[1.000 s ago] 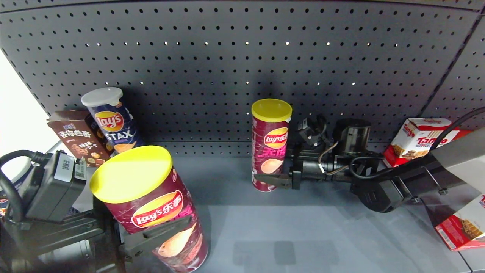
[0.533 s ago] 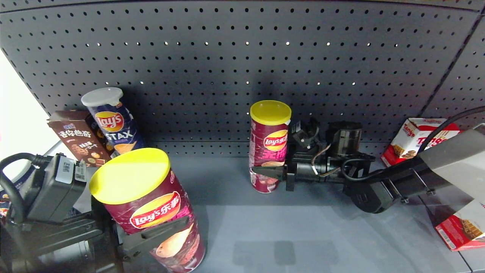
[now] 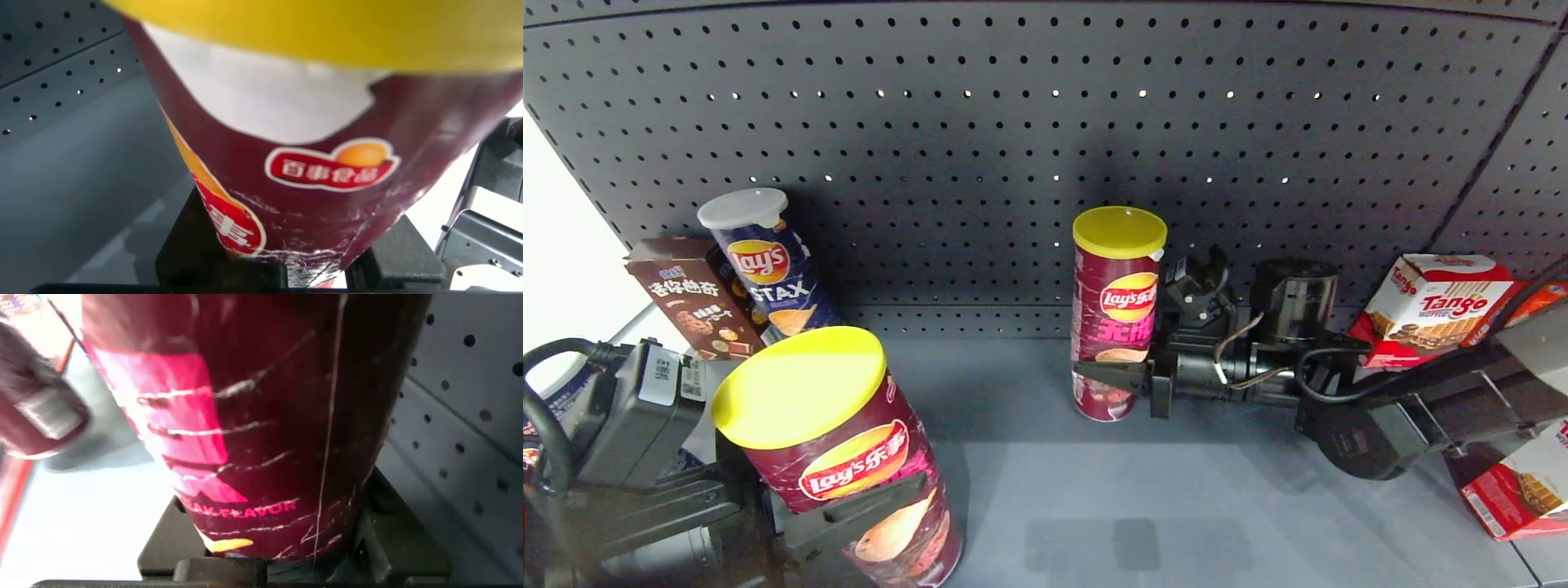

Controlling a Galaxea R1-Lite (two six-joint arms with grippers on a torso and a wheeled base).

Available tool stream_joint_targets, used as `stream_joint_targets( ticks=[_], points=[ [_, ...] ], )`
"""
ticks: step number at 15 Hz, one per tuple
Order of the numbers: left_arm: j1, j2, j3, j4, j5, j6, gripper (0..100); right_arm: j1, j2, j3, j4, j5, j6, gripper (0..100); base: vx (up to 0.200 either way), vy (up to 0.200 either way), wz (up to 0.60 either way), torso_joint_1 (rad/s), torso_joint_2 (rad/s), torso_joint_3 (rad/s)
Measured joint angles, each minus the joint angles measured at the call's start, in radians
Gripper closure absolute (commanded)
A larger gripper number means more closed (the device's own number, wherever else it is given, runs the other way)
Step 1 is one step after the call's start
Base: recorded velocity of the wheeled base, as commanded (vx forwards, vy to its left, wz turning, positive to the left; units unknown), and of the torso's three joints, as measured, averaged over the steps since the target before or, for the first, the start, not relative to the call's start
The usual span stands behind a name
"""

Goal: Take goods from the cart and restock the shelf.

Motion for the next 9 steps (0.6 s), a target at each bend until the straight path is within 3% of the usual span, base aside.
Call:
stream_joint_targets(
  ticks=[4,9],
  points=[
    [0.009,-0.001,-0.007,0.0,0.0,0.0,100,0.068,-0.174,0.18,-0.01,-0.103,0.021,100,0.0,0.0,0.0,0.0,0.0,0.0],
    [0.021,-0.001,-0.001,0.0,0.0,0.001,100,0.239,-0.331,0.407,-0.072,-0.315,0.052,100,0.0,0.0,0.0,0.0,0.0,0.0]
  ],
)
